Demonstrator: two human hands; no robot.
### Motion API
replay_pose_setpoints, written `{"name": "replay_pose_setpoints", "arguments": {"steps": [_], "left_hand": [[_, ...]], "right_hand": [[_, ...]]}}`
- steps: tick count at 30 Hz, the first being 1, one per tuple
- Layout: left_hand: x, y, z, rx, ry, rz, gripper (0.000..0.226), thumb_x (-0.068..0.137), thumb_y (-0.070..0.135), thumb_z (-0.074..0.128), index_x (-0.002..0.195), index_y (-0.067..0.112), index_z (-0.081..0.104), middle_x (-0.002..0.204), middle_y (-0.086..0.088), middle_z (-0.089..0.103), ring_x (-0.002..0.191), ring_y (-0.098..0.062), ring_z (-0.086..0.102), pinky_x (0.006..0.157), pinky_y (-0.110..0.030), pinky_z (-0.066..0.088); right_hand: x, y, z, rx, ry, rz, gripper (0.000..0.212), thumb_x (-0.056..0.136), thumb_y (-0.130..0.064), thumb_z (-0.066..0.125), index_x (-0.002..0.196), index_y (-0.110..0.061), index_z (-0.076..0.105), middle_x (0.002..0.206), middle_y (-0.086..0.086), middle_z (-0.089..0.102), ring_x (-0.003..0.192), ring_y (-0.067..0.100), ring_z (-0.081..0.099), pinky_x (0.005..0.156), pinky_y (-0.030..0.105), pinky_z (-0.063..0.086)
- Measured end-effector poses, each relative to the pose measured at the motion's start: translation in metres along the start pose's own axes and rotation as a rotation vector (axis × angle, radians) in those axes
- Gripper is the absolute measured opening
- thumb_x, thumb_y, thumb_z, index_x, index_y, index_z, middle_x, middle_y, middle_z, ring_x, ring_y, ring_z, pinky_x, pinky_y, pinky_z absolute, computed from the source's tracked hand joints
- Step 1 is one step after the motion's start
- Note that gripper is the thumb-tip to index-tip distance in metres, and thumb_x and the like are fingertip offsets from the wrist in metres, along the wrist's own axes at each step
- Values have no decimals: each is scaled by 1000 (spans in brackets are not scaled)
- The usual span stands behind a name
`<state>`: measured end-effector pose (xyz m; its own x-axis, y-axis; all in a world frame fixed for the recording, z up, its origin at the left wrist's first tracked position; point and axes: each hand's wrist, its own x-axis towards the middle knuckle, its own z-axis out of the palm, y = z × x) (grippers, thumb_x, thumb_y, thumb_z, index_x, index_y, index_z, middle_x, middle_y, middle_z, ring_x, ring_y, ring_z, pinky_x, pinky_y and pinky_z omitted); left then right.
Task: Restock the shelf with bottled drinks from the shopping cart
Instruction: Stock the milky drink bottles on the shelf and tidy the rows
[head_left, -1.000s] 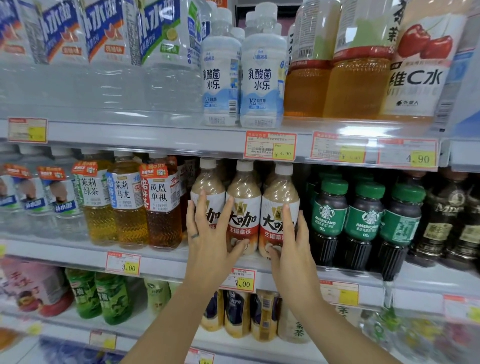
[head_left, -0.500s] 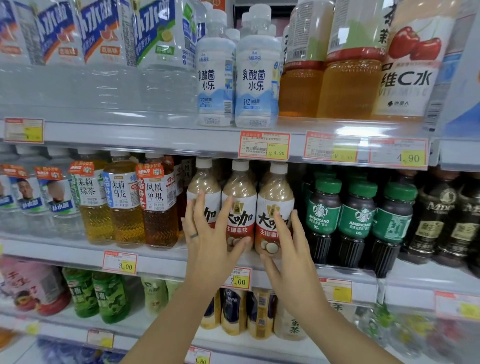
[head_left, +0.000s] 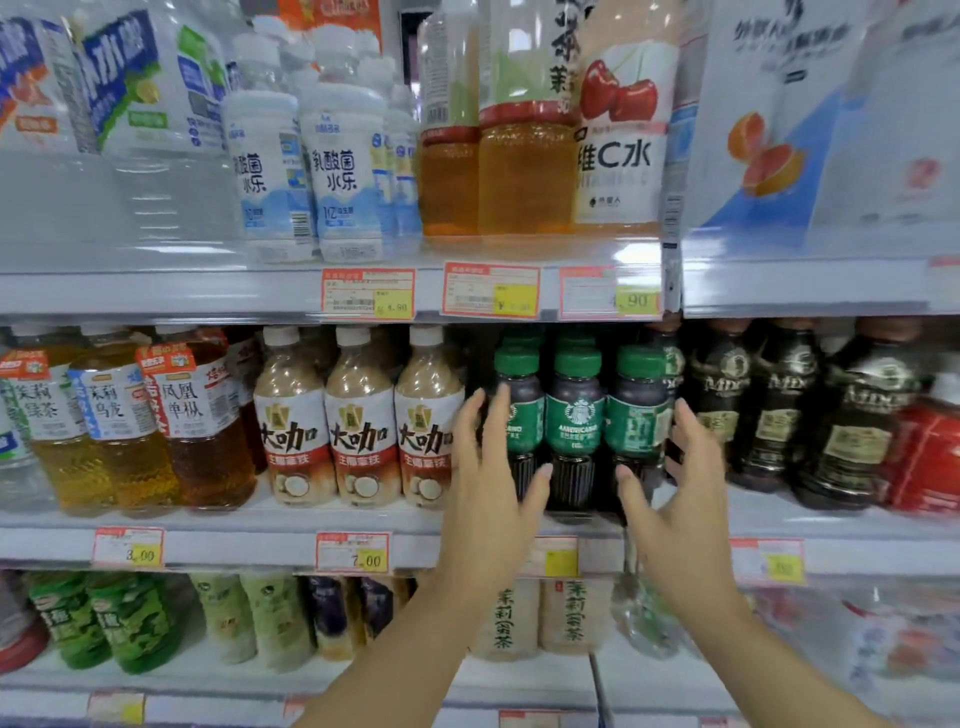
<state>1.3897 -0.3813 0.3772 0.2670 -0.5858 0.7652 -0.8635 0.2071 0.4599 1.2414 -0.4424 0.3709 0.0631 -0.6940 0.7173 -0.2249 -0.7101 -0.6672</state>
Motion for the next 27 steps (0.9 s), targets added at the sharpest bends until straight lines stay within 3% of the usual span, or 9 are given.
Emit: {"name": "replay_pose_setpoints", "arguments": {"steps": [3,7,12,18,21,27], "left_hand": [[4,3,10,-70,-6,-137,84,92,31,56,138,47,-13,156,7,5,119,12,24,85,-3,25],[6,4,16,-88,-4,-251,84,92,29,55,143,41,-11,155,4,22,119,-14,48,80,-11,37],[7,7,21,-64,39,-267,87,90,29,60,149,32,-2,151,1,26,123,0,26,86,-6,24],[8,8,21,-56,20,-263,91,87,36,63,149,34,-4,147,0,25,131,-15,33,93,-22,33],[6,8,19,-74,-24,-248,95,86,39,63,148,35,-10,151,2,20,136,-15,27,98,-26,31],[5,4,12,-177,-65,-268,85,90,21,60,149,34,0,150,8,33,135,-8,33,104,-24,33]], "right_hand": [[5,10,-1,30,-126,120,74,86,-14,62,146,-24,20,149,-9,28,138,10,28,113,43,30],[12,12,-3,111,-147,116,71,84,-5,63,143,-23,29,141,-4,43,132,12,39,108,44,37],[13,12,-5,110,-111,139,72,80,-6,68,140,-24,34,134,-3,47,125,13,45,105,42,40],[16,13,-10,43,-78,112,74,76,-10,73,139,-24,37,127,-2,47,115,1,42,102,30,39],[15,14,-9,26,-69,107,75,76,-11,74,139,-25,36,125,-2,45,111,-5,39,97,22,35],[16,16,-5,9,-87,118,76,77,-13,73,141,-21,32,132,1,43,123,7,37,105,31,34]]}}
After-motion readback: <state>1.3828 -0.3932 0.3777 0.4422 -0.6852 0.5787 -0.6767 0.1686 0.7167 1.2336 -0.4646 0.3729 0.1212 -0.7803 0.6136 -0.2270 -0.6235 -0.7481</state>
